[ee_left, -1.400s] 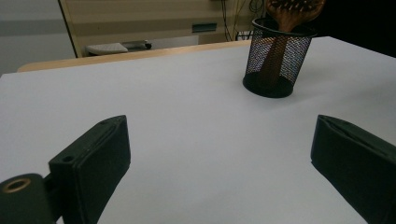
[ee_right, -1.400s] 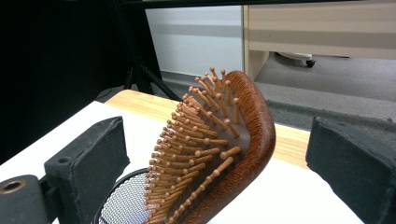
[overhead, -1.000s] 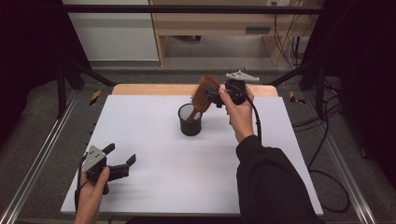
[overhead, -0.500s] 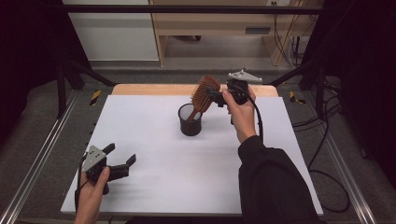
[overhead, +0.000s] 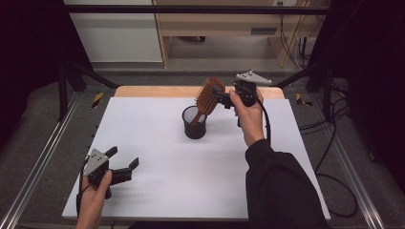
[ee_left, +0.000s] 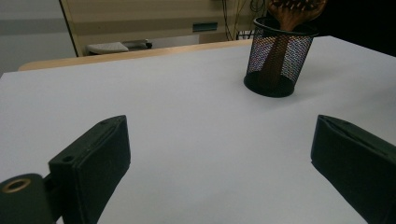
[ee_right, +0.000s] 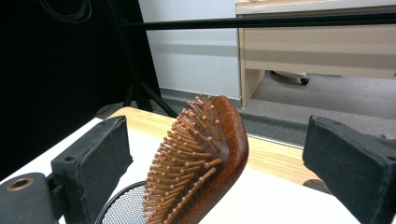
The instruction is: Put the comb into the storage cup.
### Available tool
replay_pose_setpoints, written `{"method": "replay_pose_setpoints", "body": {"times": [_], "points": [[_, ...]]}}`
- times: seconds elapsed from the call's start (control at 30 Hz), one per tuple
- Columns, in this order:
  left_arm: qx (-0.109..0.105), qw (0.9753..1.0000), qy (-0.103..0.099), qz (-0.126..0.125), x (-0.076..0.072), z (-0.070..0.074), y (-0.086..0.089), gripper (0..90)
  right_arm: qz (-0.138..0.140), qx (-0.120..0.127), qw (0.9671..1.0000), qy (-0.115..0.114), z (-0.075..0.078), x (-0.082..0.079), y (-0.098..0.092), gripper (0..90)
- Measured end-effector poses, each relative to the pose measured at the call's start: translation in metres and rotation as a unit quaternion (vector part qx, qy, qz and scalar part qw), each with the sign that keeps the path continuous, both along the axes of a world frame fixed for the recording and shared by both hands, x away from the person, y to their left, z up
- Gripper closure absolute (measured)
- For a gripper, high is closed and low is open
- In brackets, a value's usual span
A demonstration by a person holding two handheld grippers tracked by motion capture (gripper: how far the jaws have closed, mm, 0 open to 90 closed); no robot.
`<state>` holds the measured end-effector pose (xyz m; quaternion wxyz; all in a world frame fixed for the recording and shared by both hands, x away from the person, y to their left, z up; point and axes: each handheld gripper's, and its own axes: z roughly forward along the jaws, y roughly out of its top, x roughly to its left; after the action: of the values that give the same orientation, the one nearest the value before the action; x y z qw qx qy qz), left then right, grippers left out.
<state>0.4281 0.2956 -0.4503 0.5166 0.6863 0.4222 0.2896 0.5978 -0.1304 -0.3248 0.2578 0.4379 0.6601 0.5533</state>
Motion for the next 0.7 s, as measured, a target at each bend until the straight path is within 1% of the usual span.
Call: {"method": "replay_pose_setpoints", "body": {"times": [0.23, 0.33, 0.43, 0.5, 0.57, 0.7], "points": [[0.0, 1.0, 0.0, -0.001, 0.0, 0.0, 0.0, 5.1, -0.007, -0.004, 0.9999, -0.011, 0.002, -0.002, -0.002, 7.1], [0.0, 1.0, 0.0, 0.0, 0.0, 0.0, 0.0, 5.1, -0.014, 0.0, 0.9996, -0.025, 0.003, -0.004, -0.004, 6.6], [0.0, 1.0, 0.0, 0.0, 0.0, 0.0, 0.0, 5.1, -0.026, 0.001, 0.9988, -0.041, 0.005, -0.005, -0.007, 5.8], [0.0, 1.0, 0.0, -0.001, 0.0, 0.0, 0.0, 5.1, -0.03, 0.0, 0.9985, -0.046, 0.006, -0.006, -0.008, 5.6], [0.0, 1.0, 0.0, 0.0, 0.0, 0.0, 0.0, 5.1, -0.036, -0.004, 0.9979, -0.055, 0.006, -0.007, -0.01, 5.5], [0.0, 1.0, 0.0, -0.001, 0.0, 0.0, 0.0, 5.1, -0.041, -0.004, 0.9973, -0.061, 0.007, -0.01, -0.014, 5.5]]}}
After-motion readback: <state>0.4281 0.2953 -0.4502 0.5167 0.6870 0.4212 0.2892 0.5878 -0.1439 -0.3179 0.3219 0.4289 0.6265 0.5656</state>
